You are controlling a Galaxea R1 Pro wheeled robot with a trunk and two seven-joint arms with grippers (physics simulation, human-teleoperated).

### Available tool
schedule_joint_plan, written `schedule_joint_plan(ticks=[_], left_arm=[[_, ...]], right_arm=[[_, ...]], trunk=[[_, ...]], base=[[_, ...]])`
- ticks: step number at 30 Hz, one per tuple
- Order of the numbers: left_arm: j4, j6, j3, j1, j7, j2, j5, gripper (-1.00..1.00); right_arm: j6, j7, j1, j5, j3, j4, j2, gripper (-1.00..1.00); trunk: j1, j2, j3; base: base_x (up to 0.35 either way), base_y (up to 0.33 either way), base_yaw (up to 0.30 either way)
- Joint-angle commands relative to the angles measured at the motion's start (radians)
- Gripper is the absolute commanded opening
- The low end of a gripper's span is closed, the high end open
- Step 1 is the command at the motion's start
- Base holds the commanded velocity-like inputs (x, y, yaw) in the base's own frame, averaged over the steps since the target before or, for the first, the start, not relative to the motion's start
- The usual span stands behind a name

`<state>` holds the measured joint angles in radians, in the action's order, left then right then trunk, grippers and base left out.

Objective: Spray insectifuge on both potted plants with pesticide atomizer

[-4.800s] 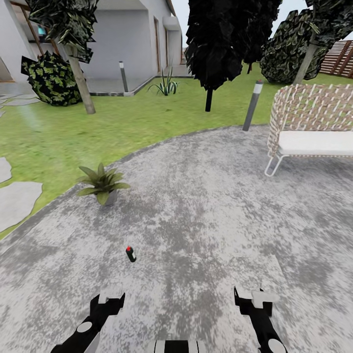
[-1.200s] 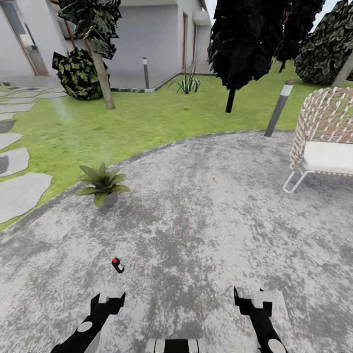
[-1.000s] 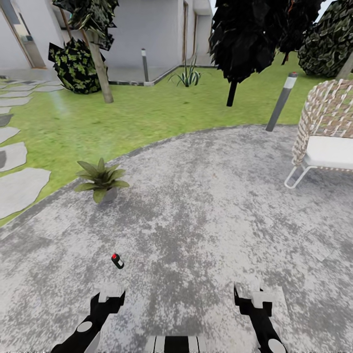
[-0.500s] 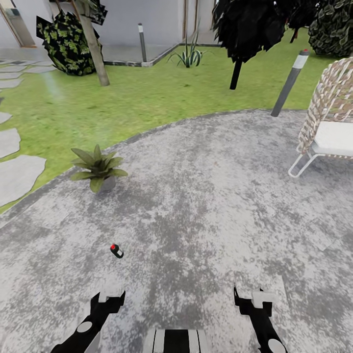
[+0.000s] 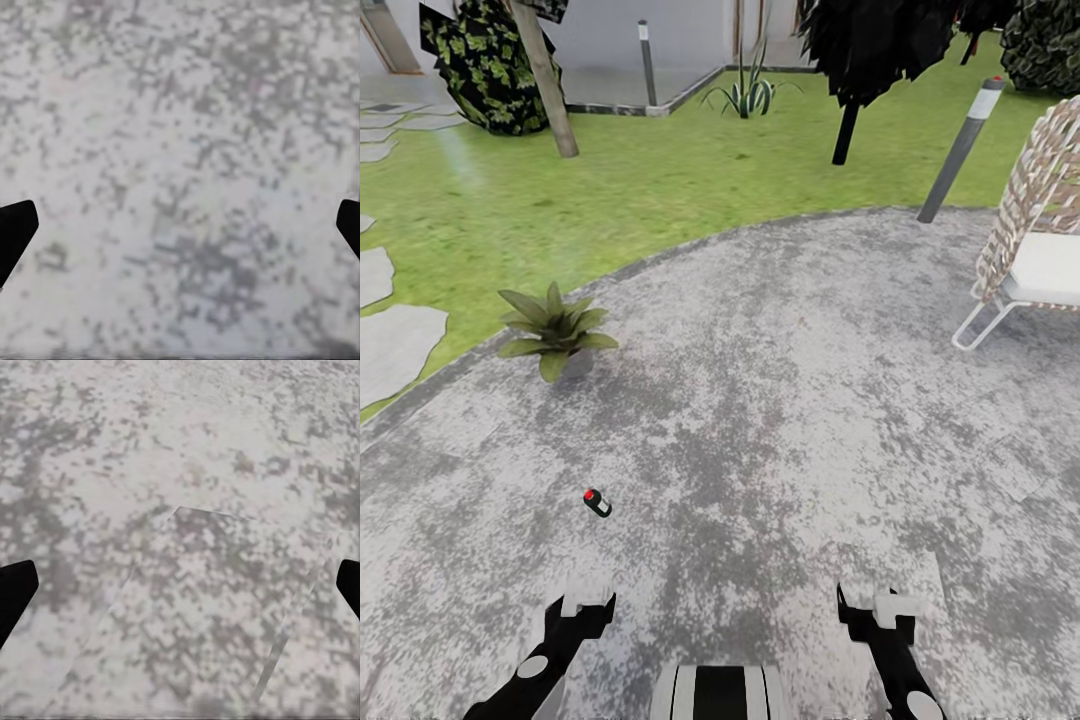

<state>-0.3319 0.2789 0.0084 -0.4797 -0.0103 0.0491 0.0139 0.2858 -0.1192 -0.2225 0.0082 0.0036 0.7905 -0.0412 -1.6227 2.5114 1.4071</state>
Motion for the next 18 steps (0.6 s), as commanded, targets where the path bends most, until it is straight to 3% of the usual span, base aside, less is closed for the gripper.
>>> schedule_joint_plan(ticks=[1,18], left_arm=[[0.001,0.003,0.001,0.000,-0.001,0.000,0.001,1.00],[0.002,0.045,-0.002,0.000,-0.001,0.000,0.001,1.00]], right_arm=[[0.003,-0.004,0.000,0.001,0.001,-0.001,0.000,1.00],[0.003,-0.004,0.000,0.001,0.001,-0.001,0.000,1.00]], trunk=[[0.000,0.000,0.005],[-0.001,0.001,0.022]], base=[[0.000,0.000,0.000],[0.008,0.000,0.000]])
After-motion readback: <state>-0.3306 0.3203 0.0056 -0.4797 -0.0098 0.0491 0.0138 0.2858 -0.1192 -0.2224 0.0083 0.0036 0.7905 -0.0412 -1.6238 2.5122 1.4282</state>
